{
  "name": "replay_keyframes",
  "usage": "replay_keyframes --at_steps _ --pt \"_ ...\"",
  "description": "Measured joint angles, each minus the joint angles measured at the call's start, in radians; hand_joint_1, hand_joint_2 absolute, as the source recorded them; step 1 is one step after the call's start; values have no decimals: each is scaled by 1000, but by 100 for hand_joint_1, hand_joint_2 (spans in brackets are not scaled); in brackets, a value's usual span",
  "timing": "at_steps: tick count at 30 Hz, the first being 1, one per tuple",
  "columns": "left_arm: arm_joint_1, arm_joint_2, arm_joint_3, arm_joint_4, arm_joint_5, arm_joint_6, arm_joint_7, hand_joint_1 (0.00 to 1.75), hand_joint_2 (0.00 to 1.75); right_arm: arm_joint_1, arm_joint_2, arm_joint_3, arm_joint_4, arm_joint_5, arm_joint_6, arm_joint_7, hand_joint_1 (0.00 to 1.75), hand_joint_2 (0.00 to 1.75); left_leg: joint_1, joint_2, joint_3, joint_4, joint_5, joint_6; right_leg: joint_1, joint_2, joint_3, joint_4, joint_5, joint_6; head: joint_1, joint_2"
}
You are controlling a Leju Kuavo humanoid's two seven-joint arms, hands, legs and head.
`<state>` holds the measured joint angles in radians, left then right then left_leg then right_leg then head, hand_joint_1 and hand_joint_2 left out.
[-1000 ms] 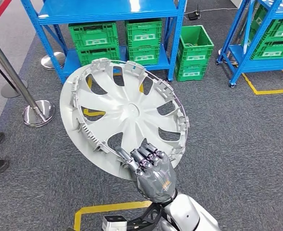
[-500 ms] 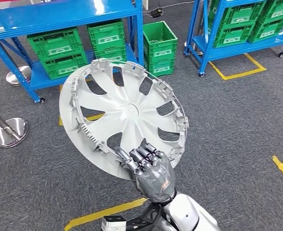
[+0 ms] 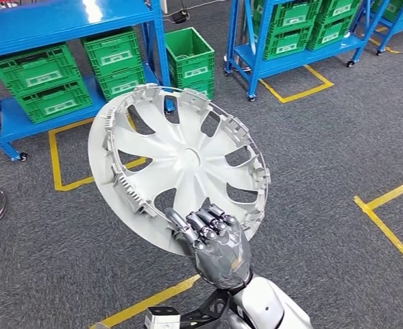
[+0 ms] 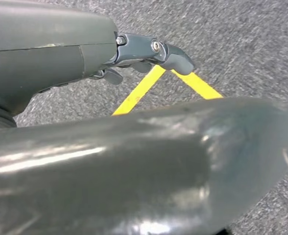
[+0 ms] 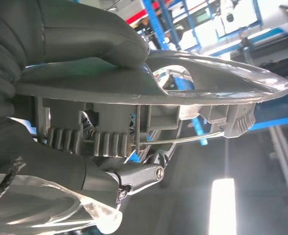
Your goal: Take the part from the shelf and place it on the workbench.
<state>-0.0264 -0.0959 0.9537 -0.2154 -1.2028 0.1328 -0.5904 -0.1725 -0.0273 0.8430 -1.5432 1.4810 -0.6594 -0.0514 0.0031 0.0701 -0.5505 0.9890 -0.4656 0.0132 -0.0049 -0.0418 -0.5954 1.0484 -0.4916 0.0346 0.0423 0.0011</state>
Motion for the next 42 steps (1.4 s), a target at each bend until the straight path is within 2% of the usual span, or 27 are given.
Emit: replay_keyframes --at_steps 2,4,6,8,9,10,11,12,13,15,17,19,20,22,24,25,26,27,28,30,32,33,35,37,39,40,42 --pt "0 0 0 0 0 0 0 0 0 -1 0 0 0 0 0 -1 175 175 -4 14 0 4 -1 -10 6 -9 30 -52 7 -15 -1 0" --pt "-2 0 0 0 -1 0 -1 0 0 0 1 0 0 1 0 -1 175 175 -4 24 0 5 -2 -20 5 11 27 -53 13 -29 -1 0" --pt "-3 0 0 0 -2 0 -2 0 0 0 1 0 0 1 0 -1 175 175 0 -2 -10 34 -30 -31 1 26 25 -56 20 -41 -3 0" --pt "-1 1 0 0 -2 0 -3 0 0 -1 2 0 0 1 0 -2 175 175 4 -44 -52 140 -96 -38 -2 43 22 -57 24 -48 -5 0" --pt "1 0 0 0 -3 -1 -3 0 0 -1 3 0 0 3 0 -2 175 175 5 -55 -81 211 -129 -40 -1 54 21 -57 25 -50 -5 0" --pt "3 0 0 0 -3 -1 -3 0 0 -1 3 0 1 10 0 0 175 175 5 -59 -105 267 -148 -41 0 66 20 -56 26 -51 -5 0" --pt "4 0 0 0 -4 -1 -3 0 0 0 3 -1 1 23 -1 4 175 175 5 -61 -115 292 -148 -40 1 79 19 -55 27 -52 -4 0" --pt "4 0 0 0 -6 -1 -4 0 0 1 3 -3 -1 40 -2 9 175 175 5 -64 -107 276 -128 -38 2 92 19 -53 27 -52 -4 0" --pt "4 1 0 0 -9 -1 -5 0 0 2 3 -8 -8 57 -3 12 175 175 6 -71 -84 226 -92 -35 2 105 19 -51 27 -51 -4 0" --pt "3 1 1 0 -14 0 -8 0 0 3 3 -26 -35 78 -4 -1 175 175 9 -117 -25 95 -30 -27 1 130 16 -46 28 -47 -4 0" --pt "4 1 1 0 -19 0 -9 0 0 6 3 -62 -75 82 -5 -50 175 175 11 -150 3 27 -17 -22 -1 154 4 -42 32 -36 -4 0" --pt "3 -1 2 0 -25 1 -10 0 0 18 6 -110 -119 84 -5 -121 175 175 11 -136 5 16 -20 -18 -3 174 -7 -43 40 -21 -5 0" --pt "2 -2 2 0 -27 1 -10 0 0 27 9 -135 -139 85 -6 -156 175 175 12 -124 6 12 -17 -14 -3 167 -14 -40 37 -15 -4 0" --pt "0 -4 2 0 -30 2 -10 0 0 39 17 -181 -173 86 -6 -209 175 175 14 -97 8 2 -11 -5 -1 115 -45 12 2 -5 2 0" --pt "1 -3 2 0 -32 2 -10 0 0 47 25 -214 -195 87 -6 -243 175 175 11 -69 9 0 -11 -1 -2 62 -106 137 -63 4 7 0" --pt "2 -3 2 0 -33 2 -10 0 0 54 30 -230 -205 87 -6 -262 175 175 10 -53 9 1 -12 1 -4 53 -135 201 -86 8 7 0" --pt "3 -3 2 0 -33 1 -10 0 0 62 35 -246 -214 87 -6 -281 175 175 9 -38 9 1 -12 1 -5 49 -151 238 -94 11 7 0" --pt "2 -3 2 0 -34 1 -10 0 0 70 40 -261 -223 87 -6 -299 175 175 9 -24 9 1 -13 1 -6 45 -147 236 -82 12 7 0" --pt "0 -3 2 0 -34 1 -10 0 0 78 45 -276 -230 87 -6 -311 175 175 9 -10 11 1 -15 0 -7 38 -121 193 -56 13 7 0" --pt "-2 -4 2 0 -35 0 -10 0 0 88 55 -298 -239 87 -6 -325 175 175 5 11 16 3 -20 -7 -3 -8 -38 50 -2 10 8 0" --pt "-3 -4 4 0 -35 -1 -10 0 0 95 66 -314 -245 87 -6 -331 175 175 -3 30 20 7 -25 -16 1 -42 11 -32 14 -4 6 0" --pt "-3 -3 4 -1 -35 -1 -11 0 0 99 71 -320 -247 87 -6 -331 175 175 -6 40 22 8 -27 -20 4 -42 14 -39 11 -12 4 0" --pt "-4 -3 6 -1 -35 -1 -11 0 0 106 77 -331 -251 87 -6 -329 175 175 -4 51 25 11 -33 -28 2 -15 10 -39 16 -25 1 0" --pt "-6 -2 7 -1 -36 -2 -11 0 0 111 84 -336 -254 87 -6 -327 175 175 2 9 11 52 -70 -37 -1 10 8 -41 21 -36 -1 0" --pt "-5 -2 9 -1 -37 -4 -12 0 0 112 91 -339 -255 87 -6 -324 175 175 5 -46 -40 170 -136 -41 -1 35 6 -42 24 -45 -4 0" --pt "-3 -3 10 -1 -38 -5 -12 0 0 113 93 -340 -255 87 -6 -323 175 175 5 -56 -69 235 -162 -40 0 50 5 -42 25 -48 -5 0" --pt "1 -3 14 -1 -40 -6 -12 0 0 116 94 -344 -255 87 -6 -322 175 175 5 -62 -103 302 -172 -38 3 78 5 -41 26 -50 -5 0"
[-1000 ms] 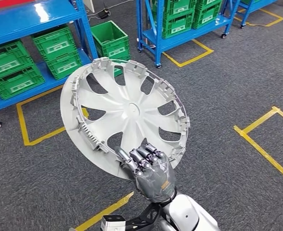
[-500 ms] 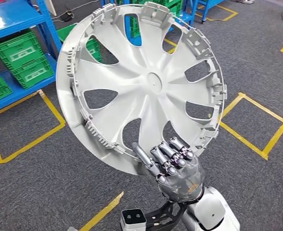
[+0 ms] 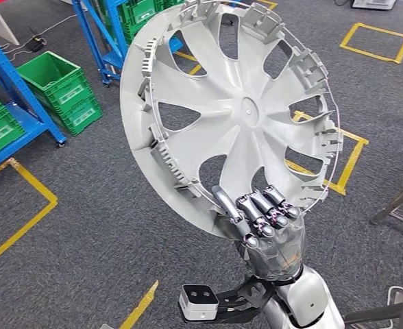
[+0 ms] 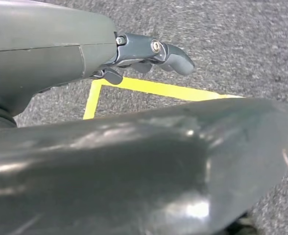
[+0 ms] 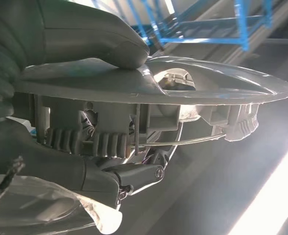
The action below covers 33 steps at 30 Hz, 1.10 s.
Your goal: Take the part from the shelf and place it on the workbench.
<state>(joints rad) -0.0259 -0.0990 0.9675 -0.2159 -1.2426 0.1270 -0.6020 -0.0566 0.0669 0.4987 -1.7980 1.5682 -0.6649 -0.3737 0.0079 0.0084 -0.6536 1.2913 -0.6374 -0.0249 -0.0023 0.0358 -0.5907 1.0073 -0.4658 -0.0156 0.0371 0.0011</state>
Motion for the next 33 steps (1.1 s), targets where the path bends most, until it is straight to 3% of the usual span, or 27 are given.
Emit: replay_keyframes --at_steps 2,9,11,13,14,15,17,19,21,23,25,27,29,30,31,33 --pt "1 0 2 0 -1 0 0 0 0 2 0 -2 0 0 0 0 175 175 0 -1 -2 -1 13 2 1 12 0 0 0 0 0 0" --pt "1 0 2 0 -1 0 0 0 0 2 0 -2 0 0 0 0 175 175 0 -1 -1 -4 16 2 1 14 0 1 0 0 0 0" --pt "-1 1 2 0 -1 0 0 0 0 5 1 -3 0 0 0 0 175 175 0 -21 44 -110 82 10 1 34 1 2 1 1 0 0" --pt "-4 2 3 0 -2 0 0 0 0 9 4 -8 -2 0 0 -3 175 175 2 -52 100 -252 146 24 -3 68 -13 7 6 15 -2 0" --pt "-5 3 4 0 -3 -2 0 0 0 10 5 -11 -2 0 0 -7 175 175 2 -42 109 -278 150 31 -4 48 -50 69 -24 29 -1 0" --pt "-6 3 4 0 -5 -3 0 0 0 12 5 -17 -3 0 0 -11 175 175 2 -17 114 -296 150 37 -7 26 -86 133 -46 44 0 0" --pt "-6 4 5 0 -7 -8 -1 0 0 16 5 -28 -3 0 0 -16 175 175 0 46 117 -303 152 41 -8 -45 -103 187 -65 59 5 0" --pt "-7 4 5 0 -8 -12 0 0 0 19 5 -35 -3 0 0 -17 175 175 -4 73 121 -301 147 33 -5 -87 -26 58 -22 54 4 0" --pt "-8 4 6 0 -9 -15 0 0 0 20 6 -38 -4 0 0 -19 175 175 -9 90 124 -299 144 24 1 -105 9 -1 -14 40 2 0" --pt "-10 4 7 0 -12 -19 0 0 0 24 6 -41 -4 0 0 -20 175 175 -9 104 127 -298 142 15 3 -83 9 -3 -10 25 2 0" --pt "-12 4 7 0 -15 -19 0 0 0 27 6 -45 -4 0 0 -23 175 175 -4 74 121 -274 118 4 0 -63 8 -7 -5 13 0 0" --pt "-12 4 7 0 -18 -20 1 0 0 28 8 -46 -3 0 0 -25 175 175 0 21 80 -173 56 -2 -2 -42 8 -9 -2 3 -4 0" --pt "-9 3 7 0 -21 -20 2 0 0 30 9 -47 -3 0 0 -25 175 175 1 1 20 -40 3 -3 0 -16 8 -8 -1 -1 -4 0" --pt "-7 3 7 0 -22 -20 3 0 0 32 9 -48 -3 0 0 -25 175 175 1 -1 4 -10 2 -2 2 -1 8 -7 -1 -2 -4 0" --pt "-6 4 7 0 -22 -20 3 0 0 33 9 -49 -3 0 0 -25 175 175 1 -3 5 -18 22 1 3 15 8 -6 -1 -2 -4 0" --pt "-7 4 7 0 -22 -20 3 0 0 36 10 -51 -3 0 0 -25 175 175 1 -25 51 -132 99 9 3 44 9 -2 -1 -1 -4 0"
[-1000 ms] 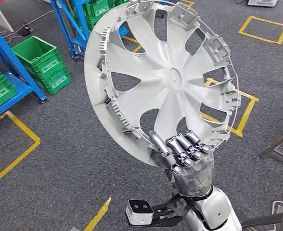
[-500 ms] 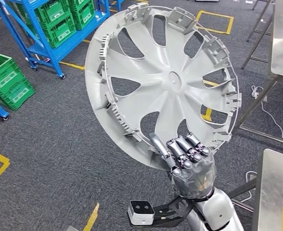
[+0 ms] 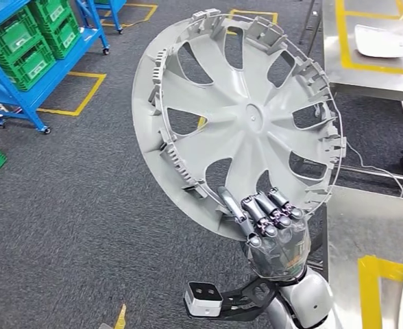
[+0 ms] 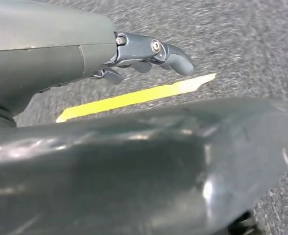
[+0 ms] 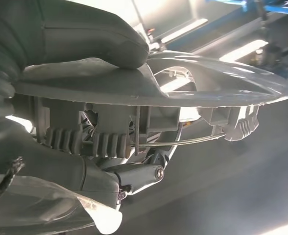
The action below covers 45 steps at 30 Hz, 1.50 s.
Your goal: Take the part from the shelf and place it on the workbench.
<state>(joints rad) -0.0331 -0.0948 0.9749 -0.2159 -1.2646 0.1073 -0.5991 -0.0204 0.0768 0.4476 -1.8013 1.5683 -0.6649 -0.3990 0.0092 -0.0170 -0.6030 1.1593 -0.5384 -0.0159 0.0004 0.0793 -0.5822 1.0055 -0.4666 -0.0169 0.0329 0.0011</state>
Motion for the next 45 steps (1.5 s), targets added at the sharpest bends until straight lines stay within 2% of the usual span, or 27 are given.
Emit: replay_keyframes --at_steps 1,3,5,6,8,10,12,13,14,16,17,19,21,23,25,26,28,30,32,34,36,37,39,40,42,43,45 --pt "-1 0 0 0 -1 0 0 0 0 1 1 -1 0 0 0 -1 175 175 1 -23 26 -63 30 5 0 13 -2 3 1 2 1 0" --pt "-2 0 0 0 -3 1 1 0 0 3 3 -5 0 0 0 -8 175 175 1 -56 57 -139 50 13 -3 36 -12 6 5 11 -1 0" --pt "-5 0 0 0 -7 1 3 0 0 7 6 -12 -1 0 0 -20 175 175 0 -48 61 -154 45 18 -7 58 -23 4 13 26 -2 0" --pt "-7 -1 0 0 -10 1 4 0 0 11 6 -17 -2 0 0 -27 175 175 1 -36 63 -161 48 21 -7 55 -29 5 11 32 -2 0" --pt "-10 -1 0 0 -15 1 6 0 0 17 7 -28 -3 0 0 -42 175 175 3 -11 67 -176 57 29 -4 9 -58 51 -20 40 3 0" --pt "-9 0 0 0 -17 1 8 0 0 20 8 -35 -4 0 0 -52 175 175 1 17 68 -180 60 34 -4 -52 -116 171 -82 46 7 0" --pt "-8 0 0 0 -18 1 9 0 0 22 9 -41 -4 0 0 -54 175 175 -1 48 68 -180 59 34 -7 -71 -162 272 -116 52 7 0" --pt "-8 0 0 0 -18 1 9 0 0 24 9 -44 -4 0 0 -54 175 175 -1 62 67 -179 58 33 -9 -75 -161 274 -108 55 7 0" --pt "-9 0 0 0 -19 1 9 0 0 24 9 -48 -4 0 0 -55 175 175 -1 76 68 -179 57 31 -11 -82 -137 234 -83 56 7 0" --pt "-11 0 0 0 -22 1 9 0 0 25 11 -53 -4 0 0 -55 175 175 -3 98 70 -176 52 23 -9 -123 -53 92 -31 55 8 0" --pt "-12 0 0 0 -23 1 9 0 0 25 12 -55 -4 0 0 -57 175 175 -5 107 72 -173 49 18 -7 -142 -20 37 -16 49 6 0" --pt "-14 0 0 0 -27 1 10 0 0 26 17 -61 -5 0 0 -62 175 175 -10 124 76 -171 46 8 -1 -153 2 0 -16 35 3 0" --pt "-17 0 0 0 -32 0 12 0 0 29 21 -67 -6 0 0 -67 175 175 -6 135 80 -171 41 -2 -2 -128 0 -2 -10 21 2 0" --pt "-21 -1 0 0 -37 0 12 0 0 34 26 -75 -8 0 0 -74 175 175 -1 93 68 -133 8 -11 -6 -107 1 -6 -5 7 -1 0" --pt "-22 -1 0 0 -41 -2 14 0 0 37 34 -82 -9 0 0 -82 175 175 2 39 15 -11 -59 -14 -6 -83 0 -7 -2 -1 -4 0" --pt "-21 -2 0 0 -43 -3 14 0 0 39 37 -85 -9 0 0 -86 175 175 2 29 -19 62 -88 -14 -4 -69 0 -7 -1 -3 -4 0" --pt "-19 -3 0 0 -45 -4 16 0 0 43 40 -93 -9 0 0 -94 175 175 1 23 -58 133 -94 -9 1 -37 1 -6 -1 -4 -4 0" --pt "-20 -2 0 0 -46 -4 17 0 0 46 43 -99 -9 0 0 -97 175 175 -1 8 -27 45 -22 2 3 -6 3 -4 0 -5 -4 0" --pt "-22 -1 0 0 -46 -4 17 0 0 47 47 -103 -9 0 0 -99 175 175 -3 -35 28 -87 44 15 4 21 3 -1 0 -2 -4 0" --pt "-23 0 0 0 -46 -4 17 0 0 49 49 -107 -9 0 0 -99 175 175 -4 -59 52 -146 54 22 1 44 -5 1 2 6 -4 0" --pt "-27 -1 0 0 -47 -4 18 0 0 52 50 -110 -11 0 0 -99 175 175 -3 -43 57 -161 54 26 -2 57 -15 0 6 18 -5 0" --pt "-28 -2 -1 0 -47 -4 18 0 0 54 51 -113 -12 0 0 -100 175 175 -2 -32 59 -169 58 28 -1 41 -21 6 0 23 -3 0" --pt "-29 -3 -1 0 -49 -4 18 0 0 56 51 -117 -14 0 0 -107 175 175 1 -6 62 -183 65 34 2 -21 -56 68 -43 33 2 0" --pt "-27 -3 -1 0 -50 -4 18 0 0 56 52 -119 -14 0 0 -111 175 175 -1 8 63 -184 66 35 1 -50 -85 128 -77 38 4 0" --pt "-25 -3 -1 0 -53 -4 18 0 0 56 52 -123 -14 0 0 -119 175 175 -2 38 62 -184 65 36 -4 -70 -144 251 -128 49 6 0" --pt "-25 -4 -1 0 -54 -5 18 0 0 57 52 -126 -14 0 0 -122 175 175 -2 53 62 -184 64 36 -7 -73 -154 276 -128 54 6 0" --pt "-27 -5 -2 0 -56 -6 18 0 0 58 53 -134 -14 0 0 -127 175 175 -1 79 65 -182 60 31 -13 -88 -115 204 -79 61 7 0"
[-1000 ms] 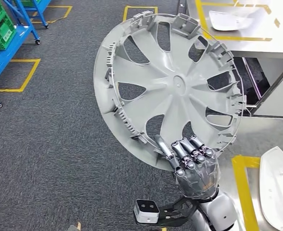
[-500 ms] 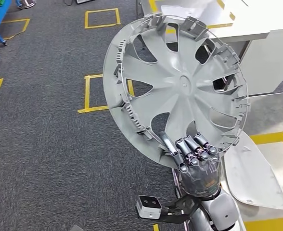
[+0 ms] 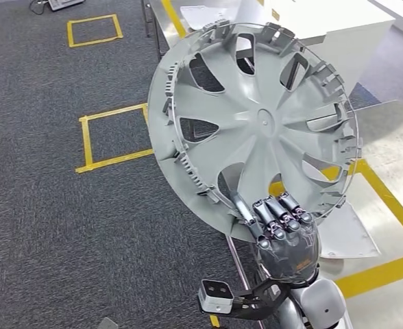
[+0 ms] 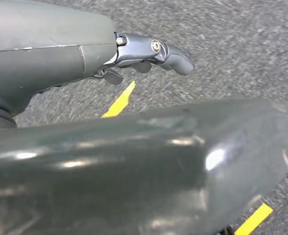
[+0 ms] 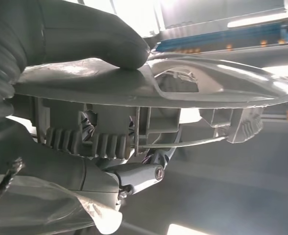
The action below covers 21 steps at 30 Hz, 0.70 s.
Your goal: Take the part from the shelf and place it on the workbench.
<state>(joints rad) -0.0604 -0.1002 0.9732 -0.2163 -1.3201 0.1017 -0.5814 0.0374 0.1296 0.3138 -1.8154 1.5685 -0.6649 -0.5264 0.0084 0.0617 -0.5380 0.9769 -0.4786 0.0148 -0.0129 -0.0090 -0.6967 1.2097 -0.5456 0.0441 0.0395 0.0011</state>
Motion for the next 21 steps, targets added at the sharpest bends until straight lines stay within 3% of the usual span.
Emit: replay_keyframes --at_steps 2,4,6,8,10,12,13,14,15,17,18,20,21 --pt "-2 -1 -1 0 0 -2 0 0 0 0 2 -5 0 0 0 -6 175 175 -2 21 4 6 -8 -11 -1 -46 77 -138 51 1 0 0" --pt "-3 0 -2 0 -1 -4 1 0 0 -1 6 -9 -1 0 0 -12 175 175 -7 38 6 14 -15 -22 3 -69 112 -198 62 -12 -2 0" --pt "-4 0 -4 0 -1 -5 2 0 0 0 10 -14 -3 0 0 -16 175 175 -8 54 9 16 -18 -30 6 -47 110 -197 63 -31 -3 0" --pt "-7 0 -5 0 -1 -6 2 0 0 2 13 -20 -3 0 0 -18 175 175 -2 30 7 33 -38 -40 5 -25 108 -198 66 -44 -4 0" --pt "-8 0 -5 0 -1 -6 3 0 0 2 18 -25 -3 0 0 -18 175 175 2 -25 -33 129 -97 -44 4 -2 109 -199 68 -55 -6 0" --pt "-3 -1 -5 0 0 -9 3 0 0 3 22 -29 -3 0 0 -19 175 175 2 -50 -100 269 -154 -42 8 26 109 -198 69 -62 -7 0" --pt "-1 -1 -5 0 0 -10 4 0 0 4 23 -31 -3 0 0 -20 175 175 1 -53 -121 307 -158 -39 11 42 109 -198 70 -63 -6 0" --pt "0 -1 -5 0 0 -10 4 0 0 5 23 -33 -3 0 0 -21 175 175 0 -56 -126 306 -140 -33 14 58 110 -198 70 -65 -6 0" --pt "0 -1 -5 0 0 -11 5 0 0 6 23 -35 -3 0 0 -22 175 175 -3 -61 -114 267 -105 -26 16 74 111 -198 71 -65 -6 0" --pt "-1 2 -5 0 0 -11 6 0 0 9 24 -38 -3 0 0 -24 175 175 -9 -97 -64 139 -28 -8 17 101 112 -198 71 -64 -6 0" --pt "-1 3 -5 0 0 -11 6 0 0 10 26 -39 -3 0 0 -24 175 175 -10 -117 -42 86 -8 -1 17 113 111 -197 72 -62 -6 0" --pt "-1 6 -5 0 0 -12 6 0 0 12 27 -42 -3 0 0 -26 175 175 -12 -135 -24 44 -4 7 14 134 103 -196 77 -53 -6 0" --pt "-2 5 -5 0 0 -12 6 0 0 13 28 -44 -3 0 0 -27 175 175 -12 -127 -22 35 -4 8 12 145 98 -198 80 -47 -6 0"
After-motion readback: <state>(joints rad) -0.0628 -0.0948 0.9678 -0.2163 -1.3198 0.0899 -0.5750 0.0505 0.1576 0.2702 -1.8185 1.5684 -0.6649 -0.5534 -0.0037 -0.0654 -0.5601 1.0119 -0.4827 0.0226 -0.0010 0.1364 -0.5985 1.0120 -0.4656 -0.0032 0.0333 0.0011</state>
